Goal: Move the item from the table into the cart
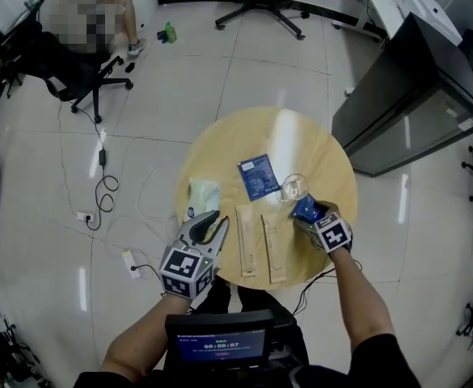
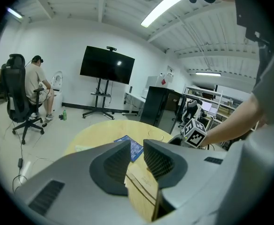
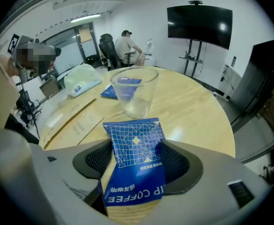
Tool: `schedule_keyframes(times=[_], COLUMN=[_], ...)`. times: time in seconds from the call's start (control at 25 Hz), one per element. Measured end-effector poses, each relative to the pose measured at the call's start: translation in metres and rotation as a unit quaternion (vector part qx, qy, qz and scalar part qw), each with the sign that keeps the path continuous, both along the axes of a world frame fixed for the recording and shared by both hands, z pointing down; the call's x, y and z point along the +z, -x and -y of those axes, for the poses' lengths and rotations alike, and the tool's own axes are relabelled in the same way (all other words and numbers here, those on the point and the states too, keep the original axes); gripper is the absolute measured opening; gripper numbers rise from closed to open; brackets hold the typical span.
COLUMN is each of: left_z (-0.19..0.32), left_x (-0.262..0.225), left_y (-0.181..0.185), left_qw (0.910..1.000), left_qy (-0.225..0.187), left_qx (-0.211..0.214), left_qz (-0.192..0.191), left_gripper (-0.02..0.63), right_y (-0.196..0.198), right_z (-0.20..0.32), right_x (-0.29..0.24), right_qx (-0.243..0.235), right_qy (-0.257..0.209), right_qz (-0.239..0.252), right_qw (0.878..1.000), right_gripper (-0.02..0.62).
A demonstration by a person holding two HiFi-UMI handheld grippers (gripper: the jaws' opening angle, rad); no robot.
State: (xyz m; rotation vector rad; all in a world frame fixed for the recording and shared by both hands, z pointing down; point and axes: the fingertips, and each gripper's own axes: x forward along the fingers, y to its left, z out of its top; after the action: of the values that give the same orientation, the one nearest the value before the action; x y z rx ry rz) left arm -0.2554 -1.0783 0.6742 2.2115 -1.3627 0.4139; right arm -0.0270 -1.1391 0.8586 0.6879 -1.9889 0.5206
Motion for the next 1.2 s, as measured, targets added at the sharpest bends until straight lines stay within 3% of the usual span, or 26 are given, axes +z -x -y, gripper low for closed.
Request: schedule_keyframes(times=[0.28,0.52,0.84,1.2], left_z=[0.003,0.009,-0.007,-0.029], left_x=[0.012,0.011,-0.017,-0.085], left_y=[0.002,0.001,-0.01,-0.026], left_qw=[0.9999,0.9999,0.9999,0.9984], left_qy=[0.007,0.008,-0.007,-0.051], left_qx=[-0.007,0.001,-0.001,0.015], left_qz=[-0.005,-0.011,-0.01,-0.021], left_gripper=[0.097,0.097,0.097,0.064], right_y=[0.009,0.012,0.002,-0.017], right_z=[0.007,0.015,0.002,-0.032], right_x=[-0.007,-0.009,-0.042,-0.137], right_qx=[0.0,0.032,0.07,0.111], right_qy=[0.018,0.028,0.005,-0.044], right_qz=[0.024,0.042,0.078,0.143], right_qw=[1.0,0.998,0.994,0.982], right_gripper=[0.174,0.091,0.066,0.063])
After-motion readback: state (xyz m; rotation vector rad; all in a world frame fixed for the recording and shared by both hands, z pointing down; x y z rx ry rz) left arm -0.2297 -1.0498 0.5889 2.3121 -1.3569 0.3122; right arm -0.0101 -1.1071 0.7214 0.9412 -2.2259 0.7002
